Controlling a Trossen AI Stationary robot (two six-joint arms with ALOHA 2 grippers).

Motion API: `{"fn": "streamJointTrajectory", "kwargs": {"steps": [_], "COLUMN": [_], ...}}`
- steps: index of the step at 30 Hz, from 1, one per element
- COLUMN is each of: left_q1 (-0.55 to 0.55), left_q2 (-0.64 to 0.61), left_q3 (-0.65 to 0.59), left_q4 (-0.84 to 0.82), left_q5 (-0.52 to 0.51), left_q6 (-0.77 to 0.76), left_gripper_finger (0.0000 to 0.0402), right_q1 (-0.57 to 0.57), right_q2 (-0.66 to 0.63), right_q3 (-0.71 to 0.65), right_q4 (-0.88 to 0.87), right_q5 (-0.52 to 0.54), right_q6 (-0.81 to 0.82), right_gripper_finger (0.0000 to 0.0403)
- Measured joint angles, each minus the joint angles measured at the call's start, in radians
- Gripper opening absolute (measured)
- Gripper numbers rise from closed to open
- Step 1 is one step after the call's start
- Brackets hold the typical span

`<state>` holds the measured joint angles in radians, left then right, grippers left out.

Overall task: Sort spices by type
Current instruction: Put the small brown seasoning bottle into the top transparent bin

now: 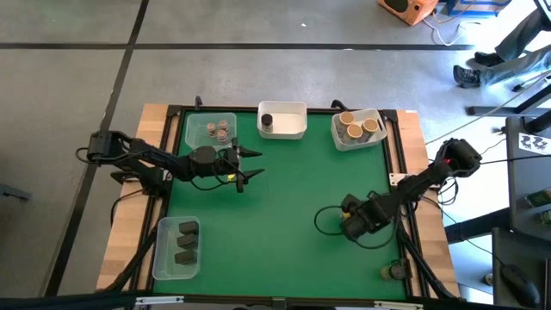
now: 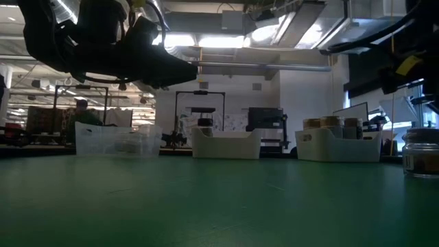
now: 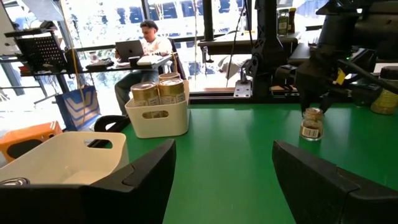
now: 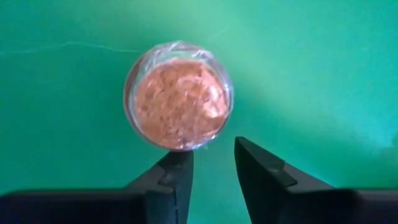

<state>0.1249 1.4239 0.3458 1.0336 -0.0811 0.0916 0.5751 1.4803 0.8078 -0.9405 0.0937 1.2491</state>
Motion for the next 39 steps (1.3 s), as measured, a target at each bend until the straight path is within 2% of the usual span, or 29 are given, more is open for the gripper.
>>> {"fn": "streamJointTrajectory", "kwargs": {"steps": [7,15,23,29,39], "left_q1": [0.000,0.000,0.000,0.000,0.000], "left_q2": [0.000,0.000,0.000,0.000,0.000], "left_q3": [0.000,0.000,0.000,0.000,0.000], "left_q4": [0.000,0.000,0.001,0.002,-0.001], "left_q5": [0.000,0.000,0.000,0.000,0.000], "left_q6": [0.002,0.002,0.002,0.002,0.002], "left_gripper_finger": [0.0250,0.0250,0.0250,0.0250,0.0250], "right_q1": [0.000,0.000,0.000,-0.009,-0.151], "right_q2": [0.000,0.000,0.000,0.000,0.057], "right_q3": [0.000,0.000,0.000,0.000,0.000], "right_q4": [0.002,0.073,0.070,0.071,0.142], "right_q5": [-0.004,0.008,0.154,0.311,0.354], "right_q6": [0.004,-0.025,-0.040,-0.133,-0.420], "right_gripper_finger": [0.0138,0.0140,0.0140,0.0140,0.0140]}}
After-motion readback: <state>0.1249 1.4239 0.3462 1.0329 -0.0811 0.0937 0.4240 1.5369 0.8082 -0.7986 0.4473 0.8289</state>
